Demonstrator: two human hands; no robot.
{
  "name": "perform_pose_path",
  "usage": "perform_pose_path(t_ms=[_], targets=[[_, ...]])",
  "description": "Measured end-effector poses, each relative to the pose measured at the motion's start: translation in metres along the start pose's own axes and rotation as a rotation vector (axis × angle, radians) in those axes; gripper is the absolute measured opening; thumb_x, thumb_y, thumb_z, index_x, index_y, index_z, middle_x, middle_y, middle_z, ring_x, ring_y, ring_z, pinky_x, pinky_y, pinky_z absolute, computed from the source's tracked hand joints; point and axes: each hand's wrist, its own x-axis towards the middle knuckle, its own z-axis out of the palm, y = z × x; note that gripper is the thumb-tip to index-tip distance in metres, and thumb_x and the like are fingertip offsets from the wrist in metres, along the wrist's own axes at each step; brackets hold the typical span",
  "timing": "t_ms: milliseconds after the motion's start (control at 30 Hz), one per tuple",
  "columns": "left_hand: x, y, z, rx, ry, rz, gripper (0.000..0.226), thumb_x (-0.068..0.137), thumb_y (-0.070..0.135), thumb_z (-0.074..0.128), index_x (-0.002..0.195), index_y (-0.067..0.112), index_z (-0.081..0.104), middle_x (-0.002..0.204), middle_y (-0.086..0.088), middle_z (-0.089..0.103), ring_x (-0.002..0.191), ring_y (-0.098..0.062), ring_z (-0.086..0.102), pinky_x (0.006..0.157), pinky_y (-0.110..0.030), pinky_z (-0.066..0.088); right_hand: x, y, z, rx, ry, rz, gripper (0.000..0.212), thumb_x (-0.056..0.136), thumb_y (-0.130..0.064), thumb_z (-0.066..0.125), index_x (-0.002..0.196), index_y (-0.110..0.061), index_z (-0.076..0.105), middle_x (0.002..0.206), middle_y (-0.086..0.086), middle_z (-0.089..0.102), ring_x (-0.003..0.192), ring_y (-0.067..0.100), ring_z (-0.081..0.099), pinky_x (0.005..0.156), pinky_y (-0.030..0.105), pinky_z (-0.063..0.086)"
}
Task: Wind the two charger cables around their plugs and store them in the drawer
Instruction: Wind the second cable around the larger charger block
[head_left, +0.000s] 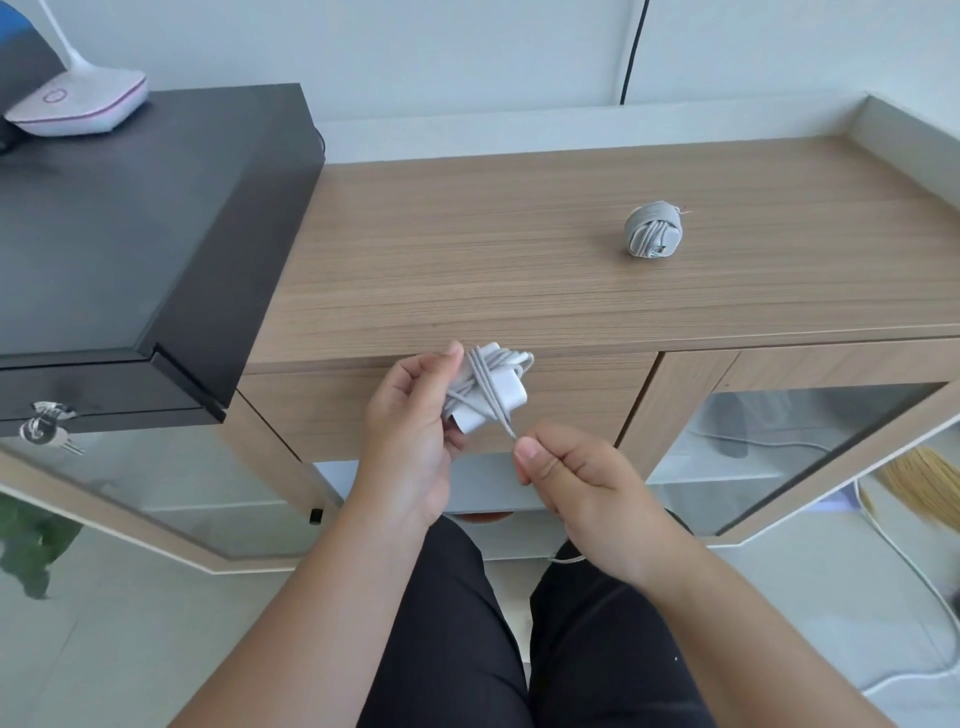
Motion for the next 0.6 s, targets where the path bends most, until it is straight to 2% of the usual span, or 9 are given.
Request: perform_pose_path(t_ms=[67,167,233,333,433,500,600], targets=[[-0.001,0.003,0.0,-0.027,-0.036,-0.065,0.016,0.084,0.032,0.068,0.087,0.017,0.064,0.079,-0.001,0.064,0.063,-0.01,0.055,0.044,-0.018,0.036,0.0,0.007,0.0,-0.028,-0.005,0.006,0.033,0.093,-0.04,0.041,0.07,-0.018,0.05,0.051,-0.014,0.037,0.052,0.002,0.034,0.053,0.013,0.029],[-0.006,0.005,0.001,-0.066,-0.125,-0.167,0.04,0.079,0.036,0.069,0.106,0.008,0.068,0.091,-0.008,0.067,0.06,-0.007,0.055,0.04,-0.014,0.034,0.004,0.017,-0.001,-0.058,0.0,-0.011,0.032,0.094,-0.04,0.042,0.07,-0.02,0.05,0.054,-0.014,0.038,0.054,0.002,0.035,0.054,0.014,0.031],[-0.007,0.003,0.001,-0.116,-0.161,-0.258,0.033,0.081,0.036,0.068,0.099,0.009,0.071,0.092,-0.009,0.068,0.059,-0.006,0.054,0.038,-0.013,0.032,0.008,0.025,-0.003,-0.082,0.0,-0.025,0.031,0.094,-0.04,0.043,0.07,-0.021,0.052,0.059,-0.011,0.04,0.057,0.003,0.036,0.056,0.016,0.032],[-0.008,0.002,-0.001,-0.112,-0.235,-0.329,0.026,0.08,0.037,0.067,0.089,0.013,0.073,0.077,-0.001,0.067,0.051,-0.004,0.053,0.036,-0.013,0.032,0.014,0.036,-0.013,-0.155,0.004,0.005,0.03,0.093,-0.042,0.046,0.072,-0.023,0.056,0.062,-0.007,0.044,0.058,0.005,0.039,0.057,0.02,0.034],[-0.01,0.001,-0.005,0.024,-0.337,-0.342,0.031,0.075,0.038,0.068,0.091,0.012,0.073,0.067,0.002,0.063,0.05,-0.005,0.052,0.037,-0.014,0.033,0.019,0.037,-0.031,-0.322,0.035,-0.029,0.032,0.093,-0.045,0.049,0.076,-0.02,0.06,0.057,0.0,0.05,0.055,0.007,0.041,0.056,0.028,0.037],[-0.011,0.001,-0.009,0.092,-0.395,-0.333,0.028,0.075,0.037,0.067,0.086,0.012,0.071,0.065,0.0,0.061,0.051,-0.008,0.052,0.04,-0.018,0.035,0.023,0.031,-0.041,-0.458,0.04,-0.099,0.036,0.09,-0.051,0.043,0.075,-0.021,0.056,0.055,-0.004,0.05,0.052,0.01,0.043,0.053,0.03,0.039],[-0.014,0.002,-0.013,0.304,-0.482,-0.228,0.023,0.079,0.037,0.066,0.08,0.015,0.074,0.071,-0.006,0.063,0.06,-0.016,0.056,0.053,-0.027,0.041,0.028,0.021,-0.05,-0.592,0.022,-0.132,0.031,0.092,-0.05,0.045,0.077,-0.025,0.054,0.054,-0.004,0.053,0.051,0.014,0.047,0.053,0.036,0.044]])
